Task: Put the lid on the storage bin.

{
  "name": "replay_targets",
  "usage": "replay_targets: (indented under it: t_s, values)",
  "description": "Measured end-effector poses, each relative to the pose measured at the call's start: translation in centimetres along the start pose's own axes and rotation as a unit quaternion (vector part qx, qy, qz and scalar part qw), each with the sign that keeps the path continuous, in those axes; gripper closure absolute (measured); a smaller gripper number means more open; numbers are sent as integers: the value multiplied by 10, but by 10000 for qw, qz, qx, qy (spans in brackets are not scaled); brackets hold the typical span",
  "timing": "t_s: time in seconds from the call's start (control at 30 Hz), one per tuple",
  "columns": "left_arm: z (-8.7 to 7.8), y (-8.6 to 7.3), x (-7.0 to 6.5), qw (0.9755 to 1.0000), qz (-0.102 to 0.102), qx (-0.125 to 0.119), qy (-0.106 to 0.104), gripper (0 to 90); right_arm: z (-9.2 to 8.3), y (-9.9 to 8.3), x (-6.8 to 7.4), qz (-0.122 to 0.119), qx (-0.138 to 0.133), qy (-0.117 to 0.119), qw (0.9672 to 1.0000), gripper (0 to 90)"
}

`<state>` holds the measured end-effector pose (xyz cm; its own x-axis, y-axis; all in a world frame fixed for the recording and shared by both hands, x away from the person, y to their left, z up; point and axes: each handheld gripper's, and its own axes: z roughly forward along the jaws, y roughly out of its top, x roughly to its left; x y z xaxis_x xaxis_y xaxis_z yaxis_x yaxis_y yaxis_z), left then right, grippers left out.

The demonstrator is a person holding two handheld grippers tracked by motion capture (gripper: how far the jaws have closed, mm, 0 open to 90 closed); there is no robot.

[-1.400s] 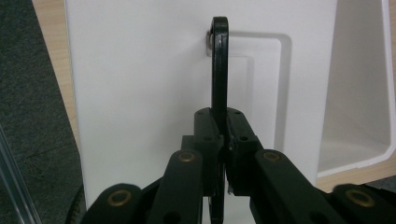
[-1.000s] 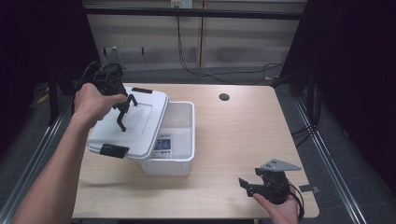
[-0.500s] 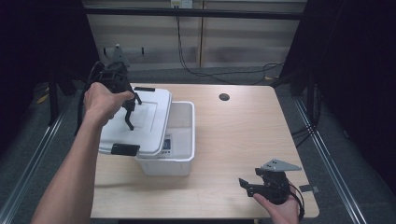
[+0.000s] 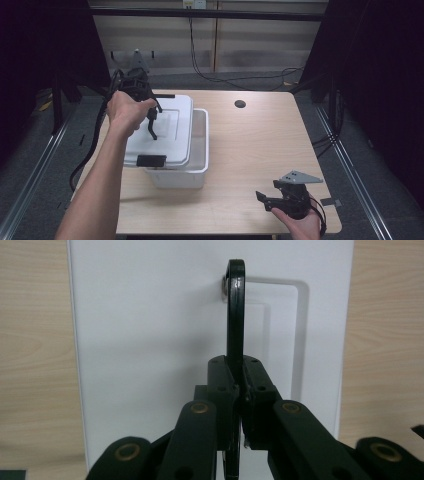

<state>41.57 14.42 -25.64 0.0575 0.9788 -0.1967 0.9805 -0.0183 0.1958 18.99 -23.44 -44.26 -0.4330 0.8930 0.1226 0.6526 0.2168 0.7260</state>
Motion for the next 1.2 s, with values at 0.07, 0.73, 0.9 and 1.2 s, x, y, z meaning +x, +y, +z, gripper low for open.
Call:
replay_targets:
  t_s: [0.07, 0.73, 0.9, 1.2]
  values:
    - [1, 0, -2, 10000, 20, 59, -7, 849, 0, 0, 0, -13, -8, 2, 10000, 261]
    - [16, 0, -17, 9987, -25, 202, -463, 849, 0, 0, 0, -10, -9, 34, 10000, 260]
    - [20, 0, -19, 9987, -34, 219, -450, 849, 0, 0, 0, 7, -5, 35, 10000, 260]
    - [31, 0, -24, 9985, 4, 267, -471, 848, 0, 0, 0, -3, -8, 33, 10000, 260]
